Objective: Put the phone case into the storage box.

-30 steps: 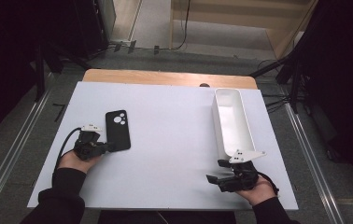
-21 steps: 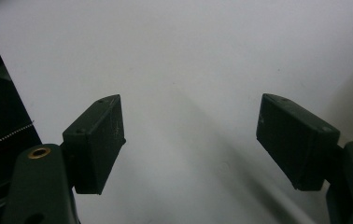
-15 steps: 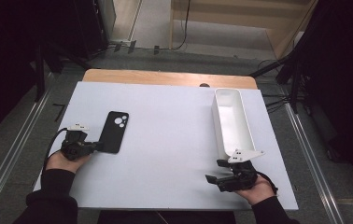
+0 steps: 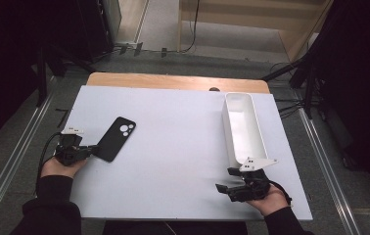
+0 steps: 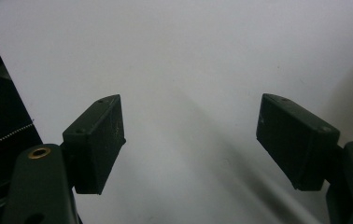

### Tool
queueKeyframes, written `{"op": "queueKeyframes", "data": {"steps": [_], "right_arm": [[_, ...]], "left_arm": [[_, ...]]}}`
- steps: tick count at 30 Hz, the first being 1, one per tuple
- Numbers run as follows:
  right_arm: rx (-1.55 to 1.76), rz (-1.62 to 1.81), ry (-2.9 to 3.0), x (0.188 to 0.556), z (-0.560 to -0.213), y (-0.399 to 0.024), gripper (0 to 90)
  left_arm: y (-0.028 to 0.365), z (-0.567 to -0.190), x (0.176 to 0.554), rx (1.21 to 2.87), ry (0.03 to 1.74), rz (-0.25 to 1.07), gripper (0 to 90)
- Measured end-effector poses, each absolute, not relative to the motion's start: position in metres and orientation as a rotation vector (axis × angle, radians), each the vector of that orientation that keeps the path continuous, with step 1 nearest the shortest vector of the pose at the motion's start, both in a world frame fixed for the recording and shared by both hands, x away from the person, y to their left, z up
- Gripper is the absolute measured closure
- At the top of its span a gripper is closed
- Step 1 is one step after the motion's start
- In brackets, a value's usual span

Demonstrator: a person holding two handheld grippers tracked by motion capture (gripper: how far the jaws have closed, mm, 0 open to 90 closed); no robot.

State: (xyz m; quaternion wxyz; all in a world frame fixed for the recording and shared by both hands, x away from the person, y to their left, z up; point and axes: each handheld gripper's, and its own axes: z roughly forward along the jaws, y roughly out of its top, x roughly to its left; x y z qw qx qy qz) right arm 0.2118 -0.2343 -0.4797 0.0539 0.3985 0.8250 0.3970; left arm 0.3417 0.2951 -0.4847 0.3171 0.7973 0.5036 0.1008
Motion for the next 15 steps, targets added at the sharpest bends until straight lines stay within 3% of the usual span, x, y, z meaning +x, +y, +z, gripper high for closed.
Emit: {"op": "queueKeyframes", "data": {"steps": [9,12,15], "right_arm": [[1.219,1.206,2.505,0.211,-0.48,-0.235,21.8],[1.213,1.208,2.506,0.212,-0.48,-0.235,21.8],[1.206,1.207,2.512,0.212,-0.48,-0.235,21.8]], "left_arm": [[0.295,-0.474,0.336,2.019,1.226,0.193,77.9],[0.291,-0.47,0.332,1.994,1.159,0.171,66.4],[0.29,-0.47,0.332,1.992,1.127,0.167,47.1]]}}
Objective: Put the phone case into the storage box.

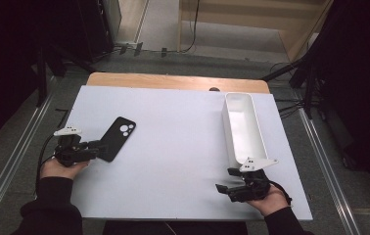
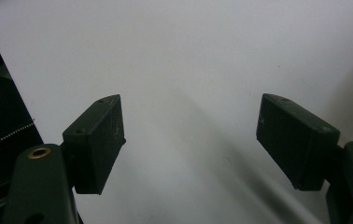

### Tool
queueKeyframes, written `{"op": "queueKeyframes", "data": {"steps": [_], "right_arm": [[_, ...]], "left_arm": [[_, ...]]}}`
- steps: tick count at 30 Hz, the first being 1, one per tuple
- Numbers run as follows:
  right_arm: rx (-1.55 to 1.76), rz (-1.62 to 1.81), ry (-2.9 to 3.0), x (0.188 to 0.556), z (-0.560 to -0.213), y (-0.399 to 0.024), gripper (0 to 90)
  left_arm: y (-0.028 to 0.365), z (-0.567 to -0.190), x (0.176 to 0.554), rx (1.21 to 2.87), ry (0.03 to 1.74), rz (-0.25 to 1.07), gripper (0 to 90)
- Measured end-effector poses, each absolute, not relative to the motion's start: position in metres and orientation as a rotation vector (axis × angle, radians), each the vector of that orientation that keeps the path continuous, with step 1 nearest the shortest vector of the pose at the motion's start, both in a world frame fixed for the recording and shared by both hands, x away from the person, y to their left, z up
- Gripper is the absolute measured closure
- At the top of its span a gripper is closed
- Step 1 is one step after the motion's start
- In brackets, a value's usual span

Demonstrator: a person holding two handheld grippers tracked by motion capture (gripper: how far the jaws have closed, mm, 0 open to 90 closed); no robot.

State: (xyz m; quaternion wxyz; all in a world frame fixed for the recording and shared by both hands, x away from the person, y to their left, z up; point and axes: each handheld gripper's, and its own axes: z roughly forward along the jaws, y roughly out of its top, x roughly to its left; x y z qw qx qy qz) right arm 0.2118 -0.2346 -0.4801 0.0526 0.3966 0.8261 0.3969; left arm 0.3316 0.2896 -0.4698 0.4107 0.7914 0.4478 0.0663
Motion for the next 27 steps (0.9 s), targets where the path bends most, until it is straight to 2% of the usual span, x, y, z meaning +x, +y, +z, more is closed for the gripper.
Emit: {"op": "queueKeyframes", "data": {"steps": [3,4,5,6,7,9,27], "right_arm": [[1.203,1.21,2.511,0.212,-0.48,-0.234,21.8],[1.202,1.21,2.511,0.212,-0.48,-0.234,21.8],[1.203,1.21,2.514,0.212,-0.48,-0.234,21.8],[1.205,1.209,2.515,0.212,-0.48,-0.234,21.8],[1.207,1.206,2.516,0.212,-0.48,-0.234,21.8],[1.21,1.207,2.515,0.212,-0.48,-0.235,21.8],[1.219,1.214,2.508,0.211,-0.48,-0.236,21.8]], "left_arm": [[0.286,-0.469,0.33,1.997,1.121,0.163,43.2],[0.285,-0.468,0.33,1.999,1.106,0.168,37.9],[0.284,-0.467,0.33,1.996,1.099,0.159,27.3],[0.283,-0.467,0.33,1.992,1.097,0.157,22.1],[0.281,-0.466,0.329,2.002,1.082,0.157,20.8],[0.276,-0.464,0.327,2.023,1.046,0.184,20.8],[0.248,-0.457,0.311,2.069,0.933,0.113,22.5]]}}
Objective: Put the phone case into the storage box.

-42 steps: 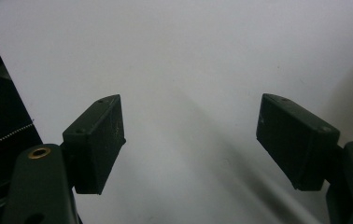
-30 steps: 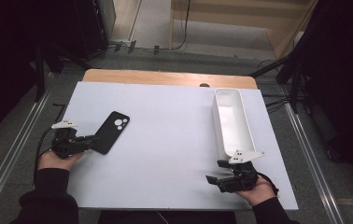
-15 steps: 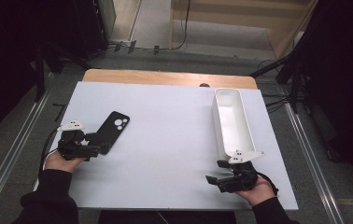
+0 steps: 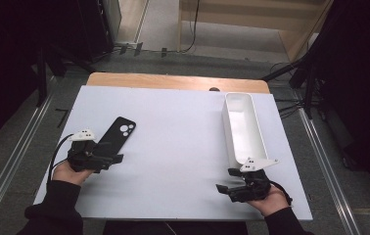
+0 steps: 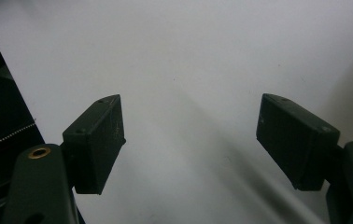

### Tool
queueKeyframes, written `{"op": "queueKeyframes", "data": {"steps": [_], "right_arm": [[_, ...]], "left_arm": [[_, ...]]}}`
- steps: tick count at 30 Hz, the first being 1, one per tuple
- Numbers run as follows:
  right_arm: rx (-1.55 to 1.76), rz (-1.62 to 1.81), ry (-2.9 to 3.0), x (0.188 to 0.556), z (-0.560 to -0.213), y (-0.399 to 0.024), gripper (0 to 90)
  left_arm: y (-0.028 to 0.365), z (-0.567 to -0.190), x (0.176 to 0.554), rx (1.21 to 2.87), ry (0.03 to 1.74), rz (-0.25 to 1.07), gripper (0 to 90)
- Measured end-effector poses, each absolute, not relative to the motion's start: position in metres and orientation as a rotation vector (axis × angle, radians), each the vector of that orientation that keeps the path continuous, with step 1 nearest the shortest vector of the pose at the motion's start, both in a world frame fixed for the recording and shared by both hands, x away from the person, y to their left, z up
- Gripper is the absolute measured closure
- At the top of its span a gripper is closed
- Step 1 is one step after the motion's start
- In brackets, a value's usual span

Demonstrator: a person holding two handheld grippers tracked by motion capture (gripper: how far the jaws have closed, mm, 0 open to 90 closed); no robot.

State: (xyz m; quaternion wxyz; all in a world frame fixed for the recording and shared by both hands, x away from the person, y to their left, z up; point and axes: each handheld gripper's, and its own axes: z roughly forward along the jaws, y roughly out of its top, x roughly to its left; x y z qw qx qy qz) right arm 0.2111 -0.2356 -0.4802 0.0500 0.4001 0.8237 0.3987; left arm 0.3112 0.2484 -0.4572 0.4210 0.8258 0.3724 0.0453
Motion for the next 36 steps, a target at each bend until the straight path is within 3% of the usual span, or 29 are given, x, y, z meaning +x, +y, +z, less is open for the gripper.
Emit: {"op": "queueKeyframes", "data": {"steps": [36], "right_arm": [[1.214,1.219,2.498,0.21,-0.48,-0.237,21.8]], "left_arm": [[0.212,-0.457,0.272,2.119,0.852,0.04,22.5]]}}
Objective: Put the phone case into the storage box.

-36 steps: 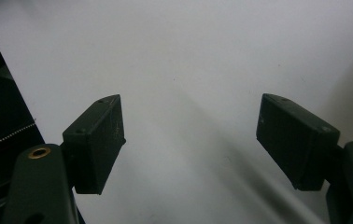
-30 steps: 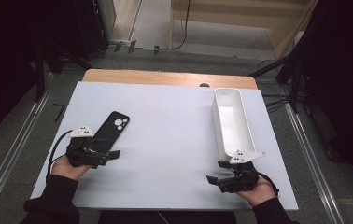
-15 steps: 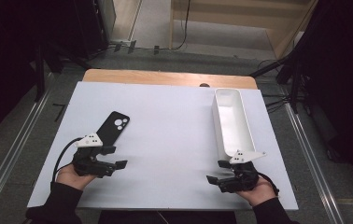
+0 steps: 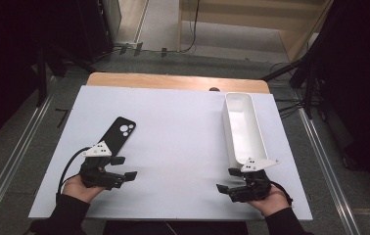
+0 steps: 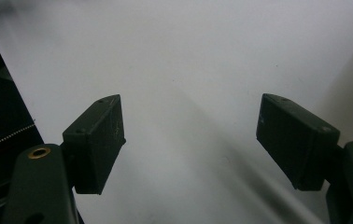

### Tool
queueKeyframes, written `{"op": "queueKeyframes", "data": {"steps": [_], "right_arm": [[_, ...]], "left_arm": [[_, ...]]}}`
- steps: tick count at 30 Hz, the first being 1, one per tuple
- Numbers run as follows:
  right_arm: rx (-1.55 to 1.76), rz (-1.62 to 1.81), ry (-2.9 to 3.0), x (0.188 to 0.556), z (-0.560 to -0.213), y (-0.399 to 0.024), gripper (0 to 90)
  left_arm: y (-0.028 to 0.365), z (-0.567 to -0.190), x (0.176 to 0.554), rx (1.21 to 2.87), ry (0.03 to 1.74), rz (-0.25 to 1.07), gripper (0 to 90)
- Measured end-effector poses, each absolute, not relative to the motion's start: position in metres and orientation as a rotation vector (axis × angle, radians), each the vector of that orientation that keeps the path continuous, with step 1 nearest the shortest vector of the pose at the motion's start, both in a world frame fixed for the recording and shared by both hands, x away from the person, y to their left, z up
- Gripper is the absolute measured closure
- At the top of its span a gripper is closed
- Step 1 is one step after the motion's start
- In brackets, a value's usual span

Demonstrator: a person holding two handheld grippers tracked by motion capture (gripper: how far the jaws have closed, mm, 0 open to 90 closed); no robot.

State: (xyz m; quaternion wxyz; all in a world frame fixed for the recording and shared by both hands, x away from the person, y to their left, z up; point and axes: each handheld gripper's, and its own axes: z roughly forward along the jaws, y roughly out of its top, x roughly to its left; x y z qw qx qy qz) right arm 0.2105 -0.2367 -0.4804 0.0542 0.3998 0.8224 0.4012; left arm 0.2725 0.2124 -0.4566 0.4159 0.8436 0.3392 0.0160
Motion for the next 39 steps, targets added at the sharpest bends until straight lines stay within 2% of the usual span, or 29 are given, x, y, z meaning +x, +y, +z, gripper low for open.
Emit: {"op": "queueKeyframes", "data": {"steps": [14,39], "right_arm": [[1.208,1.217,2.502,0.21,-0.481,-0.236,21.8],[1.21,1.218,2.51,0.21,-0.481,-0.236,21.8]], "left_arm": [[0.217,-0.456,0.274,2.115,0.867,0.062,22.4],[0.264,-0.456,0.296,2.053,1.047,0.181,22.3]]}}
